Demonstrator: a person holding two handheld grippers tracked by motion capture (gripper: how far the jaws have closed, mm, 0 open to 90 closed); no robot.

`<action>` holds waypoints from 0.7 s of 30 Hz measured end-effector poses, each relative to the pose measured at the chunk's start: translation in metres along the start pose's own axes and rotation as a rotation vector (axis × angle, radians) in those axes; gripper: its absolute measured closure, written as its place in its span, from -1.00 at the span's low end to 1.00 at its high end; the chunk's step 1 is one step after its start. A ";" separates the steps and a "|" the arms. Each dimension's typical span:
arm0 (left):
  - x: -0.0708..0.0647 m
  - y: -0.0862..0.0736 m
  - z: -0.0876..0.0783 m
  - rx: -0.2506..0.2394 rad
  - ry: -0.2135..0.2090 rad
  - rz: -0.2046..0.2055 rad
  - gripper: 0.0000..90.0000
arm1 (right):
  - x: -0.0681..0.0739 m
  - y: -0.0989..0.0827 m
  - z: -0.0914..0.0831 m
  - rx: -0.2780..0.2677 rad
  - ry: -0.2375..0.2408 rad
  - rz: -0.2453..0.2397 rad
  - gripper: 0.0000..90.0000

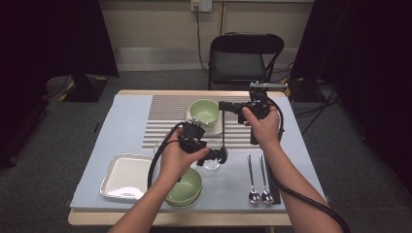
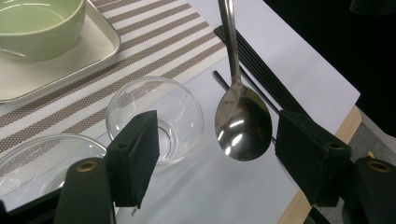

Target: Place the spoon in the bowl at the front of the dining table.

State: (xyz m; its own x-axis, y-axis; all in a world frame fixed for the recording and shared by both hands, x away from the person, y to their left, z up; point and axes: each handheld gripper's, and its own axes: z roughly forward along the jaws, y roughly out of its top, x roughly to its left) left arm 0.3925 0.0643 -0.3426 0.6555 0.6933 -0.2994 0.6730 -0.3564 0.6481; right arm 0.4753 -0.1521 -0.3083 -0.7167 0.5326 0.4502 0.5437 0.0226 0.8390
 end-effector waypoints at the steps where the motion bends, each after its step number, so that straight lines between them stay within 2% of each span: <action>1: 0.000 0.000 0.002 -0.007 -0.003 -0.008 -0.32 | 0.000 0.001 0.001 -0.002 0.001 -0.003 1.00; 5: 0.001 0.002 0.007 -0.012 -0.024 -0.019 -0.32 | 0.002 0.003 0.005 0.000 0.006 -0.003 1.00; 8: -0.001 0.003 0.011 -0.009 -0.019 -0.019 -0.32 | 0.003 0.003 0.008 0.004 0.007 -0.003 1.00; 15: 0.004 0.002 0.019 -0.001 0.026 -0.028 -0.30 | 0.004 0.004 0.009 0.001 0.013 0.001 1.00; 21: 0.008 0.002 0.015 -0.010 0.059 -0.020 -0.29 | 0.005 0.005 0.006 0.001 0.010 0.001 1.00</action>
State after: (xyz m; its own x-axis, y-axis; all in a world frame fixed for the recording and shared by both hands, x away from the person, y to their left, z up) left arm 0.4039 0.0592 -0.3545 0.6200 0.7364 -0.2707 0.6825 -0.3359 0.6492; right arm 0.4768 -0.1445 -0.3039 -0.7206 0.5244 0.4535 0.5444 0.0229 0.8385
